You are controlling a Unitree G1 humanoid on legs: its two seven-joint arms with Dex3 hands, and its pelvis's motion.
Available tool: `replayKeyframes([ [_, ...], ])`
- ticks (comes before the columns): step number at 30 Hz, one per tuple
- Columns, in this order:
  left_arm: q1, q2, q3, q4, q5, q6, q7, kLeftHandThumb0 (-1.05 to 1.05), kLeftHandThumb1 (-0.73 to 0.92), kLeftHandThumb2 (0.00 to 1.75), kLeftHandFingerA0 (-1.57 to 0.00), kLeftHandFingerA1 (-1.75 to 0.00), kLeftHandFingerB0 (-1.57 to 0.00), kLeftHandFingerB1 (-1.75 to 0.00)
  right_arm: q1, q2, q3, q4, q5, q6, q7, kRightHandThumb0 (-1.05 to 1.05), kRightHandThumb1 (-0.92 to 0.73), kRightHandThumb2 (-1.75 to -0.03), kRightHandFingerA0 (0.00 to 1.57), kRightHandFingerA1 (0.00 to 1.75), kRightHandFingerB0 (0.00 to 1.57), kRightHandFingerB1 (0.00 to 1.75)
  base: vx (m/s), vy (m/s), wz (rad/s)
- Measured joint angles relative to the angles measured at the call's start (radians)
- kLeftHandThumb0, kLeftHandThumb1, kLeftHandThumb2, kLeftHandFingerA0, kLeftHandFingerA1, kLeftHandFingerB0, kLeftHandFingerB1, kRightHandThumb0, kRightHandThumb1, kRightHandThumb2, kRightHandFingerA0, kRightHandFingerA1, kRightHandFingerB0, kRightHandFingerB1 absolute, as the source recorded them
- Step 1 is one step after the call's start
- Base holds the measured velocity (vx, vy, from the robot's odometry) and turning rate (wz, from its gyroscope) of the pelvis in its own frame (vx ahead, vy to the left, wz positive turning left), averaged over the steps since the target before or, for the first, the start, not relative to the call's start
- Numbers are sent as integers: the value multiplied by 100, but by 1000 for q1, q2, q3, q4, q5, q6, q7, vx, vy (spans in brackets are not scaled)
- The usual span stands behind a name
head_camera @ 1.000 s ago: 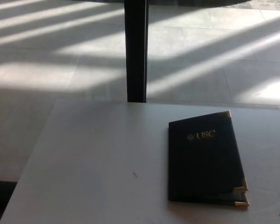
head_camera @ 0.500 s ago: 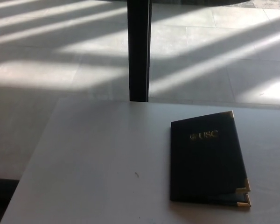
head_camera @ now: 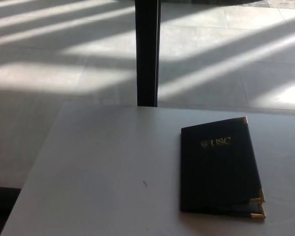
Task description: There is a diary kept infront of the robot and the robot uses its right hand to grab its cover and puses it to the left to open it.
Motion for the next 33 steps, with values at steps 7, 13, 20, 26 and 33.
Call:
replayKeyframes([
  [7,6,3,-3,2,-9,0,0,-93,92,99,-43,-100,-38,-83,33,53,104,11,-17,-2,9,-61,-80,-99,29,58,18,46,0,0,0],
  [13,6,5,-8,4,-18,0,-4,-93,92,102,-45,-100,-39,-84,61,107,219,44,-65,-3,11,-63,-92,-70,38,60,27,40,0,0,0],
  [20,3,10,-15,2,-29,0,2,-88,92,102,-45,-100,-36,-81,60,166,286,60,-99,-5,7,-64,-92,-68,37,58,27,39,0,0,0],
  [26,0,19,-24,2,-36,0,3,-91,92,101,-46,-98,-39,-83,36,209,314,85,-127,-8,-3,-66,-92,-68,39,62,30,40,0,0,0],
  [33,1,22,-28,-2,-42,0,10,-88,92,101,-41,-106,-35,-88,11,249,345,113,-169,-17,-18,-67,-92,-68,38,63,29,40,0,0,0],
])
